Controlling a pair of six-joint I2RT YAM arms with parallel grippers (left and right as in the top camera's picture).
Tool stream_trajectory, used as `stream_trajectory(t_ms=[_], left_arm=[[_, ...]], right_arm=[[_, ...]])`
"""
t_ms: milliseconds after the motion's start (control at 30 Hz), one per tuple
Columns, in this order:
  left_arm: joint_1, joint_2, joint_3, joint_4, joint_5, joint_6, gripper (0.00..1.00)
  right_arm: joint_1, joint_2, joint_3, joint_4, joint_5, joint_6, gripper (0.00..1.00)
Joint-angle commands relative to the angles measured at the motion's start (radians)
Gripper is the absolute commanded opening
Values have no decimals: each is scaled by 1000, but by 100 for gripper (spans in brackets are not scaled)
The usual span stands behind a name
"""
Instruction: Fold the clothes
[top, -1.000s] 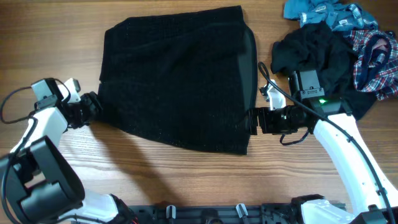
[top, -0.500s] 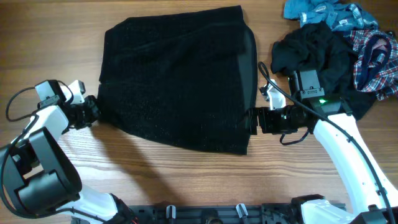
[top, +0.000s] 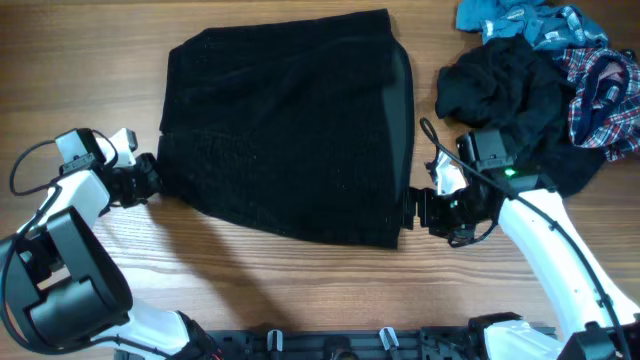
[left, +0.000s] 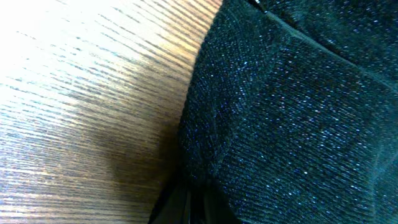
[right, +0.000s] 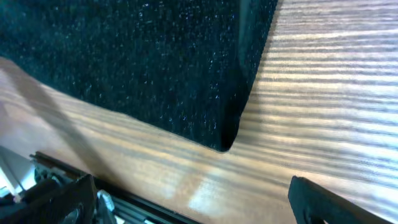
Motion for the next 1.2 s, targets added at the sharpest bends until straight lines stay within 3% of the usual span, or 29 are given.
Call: stream_trajectory(t_ms=[0, 433, 600, 1100, 1167], left_arm=[[2, -26, -9, -12, 26, -3, 4], [2, -26, -9, -18, 23, -2, 4], [2, -26, -9, -19, 23, -2, 4], [2, -26, -9, -26, 23, -2, 4], [2, -26, -9, -26, 23, -2, 4]], right_arm=[[-2, -9, -71, 75, -42, 12, 100], [-2, -9, -275, 378, -95, -38, 86], [-2, -9, -289, 470, -113, -53, 72], [-2, -9, -351, 520, -137, -49, 66], [-2, -9, -357, 549, -175, -49, 59]])
